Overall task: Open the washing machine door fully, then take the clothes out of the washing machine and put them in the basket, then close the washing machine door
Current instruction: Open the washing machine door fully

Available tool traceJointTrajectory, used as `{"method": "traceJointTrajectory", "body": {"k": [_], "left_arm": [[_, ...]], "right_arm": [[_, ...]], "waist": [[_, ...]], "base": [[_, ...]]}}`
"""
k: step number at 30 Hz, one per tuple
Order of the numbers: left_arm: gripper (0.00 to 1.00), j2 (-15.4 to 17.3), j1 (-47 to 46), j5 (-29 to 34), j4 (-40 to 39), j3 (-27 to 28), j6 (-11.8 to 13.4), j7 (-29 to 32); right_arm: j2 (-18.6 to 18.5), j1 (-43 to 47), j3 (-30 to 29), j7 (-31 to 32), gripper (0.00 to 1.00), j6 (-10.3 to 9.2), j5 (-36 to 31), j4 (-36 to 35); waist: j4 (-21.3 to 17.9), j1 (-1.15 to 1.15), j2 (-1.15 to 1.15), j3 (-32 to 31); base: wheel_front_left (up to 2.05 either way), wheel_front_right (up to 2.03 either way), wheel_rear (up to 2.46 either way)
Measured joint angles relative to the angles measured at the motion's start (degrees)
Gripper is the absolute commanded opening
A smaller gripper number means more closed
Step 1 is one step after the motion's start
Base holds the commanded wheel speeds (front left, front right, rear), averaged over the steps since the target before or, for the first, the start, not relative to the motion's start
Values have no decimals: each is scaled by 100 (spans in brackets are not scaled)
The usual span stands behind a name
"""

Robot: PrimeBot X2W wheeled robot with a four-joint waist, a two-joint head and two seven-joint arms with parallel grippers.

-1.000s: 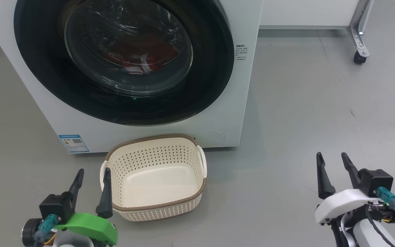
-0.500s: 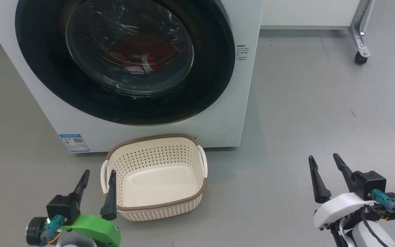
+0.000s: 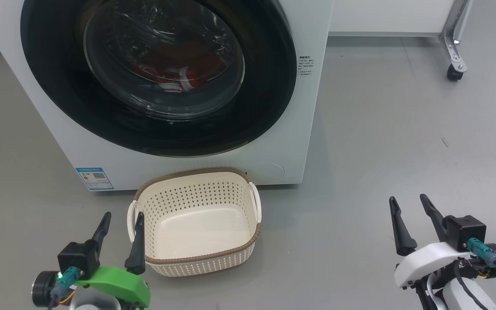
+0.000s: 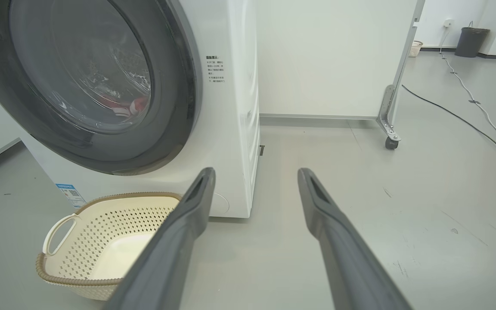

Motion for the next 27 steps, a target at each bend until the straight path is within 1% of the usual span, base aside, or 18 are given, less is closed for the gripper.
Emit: {"method": "traceJointTrajectory", "body": {"k": [5, 6, 7, 8, 17, 18, 21, 25, 27], "left_arm": [[100, -1, -3, 0, 49, -3, 0, 0], [100, -1, -3, 0, 55, -3, 0, 0], [100, -2, -4, 0, 63, -3, 0, 0], [100, -2, -5, 0, 68, -3, 0, 0], [100, -12, -17, 0, 92, -3, -1, 0], [100, -15, -20, 0, 94, -3, -1, 0], [100, -31, -32, 0, 108, -2, -1, 0], [100, -32, -42, 0, 110, -3, -1, 0], [100, -35, -62, 0, 109, -10, -2, 0]], "right_arm": [[5, -2, -22, 0, 100, 19, 0, 9], [8, -2, -30, 0, 51, 42, 0, 12], [11, -2, -37, 0, 5, 45, 0, 15], [16, -2, -46, 0, 0, 48, 0, 19], [76, -11, -138, 0, 0, 118, 37, 34], [94, -20, -168, 0, 0, 151, 94, 34], [193, -42, -311, 0, 0, 158, 297, 20], [344, -97, -495, 0, 0, 272, 601, -21], [492, -110, -680, 0, 0, 354, 953, -71]], "waist": [[10, 0, 0, 0], [12, 0, 0, 0], [14, 0, 0, 1], [15, 0, 0, 1], [27, 0, 0, 16], [28, 0, 0, 20], [33, 0, 0, 34], [38, 0, 0, 66], [42, 0, 0, 90]], "base": [[0, 0, 0], [0, 0, 0], [0, 0, 0], [0, 0, 0], [0, 0, 0], [0, 0, 0], [0, 0, 0], [0, 0, 0], [0, 0, 0]]}}
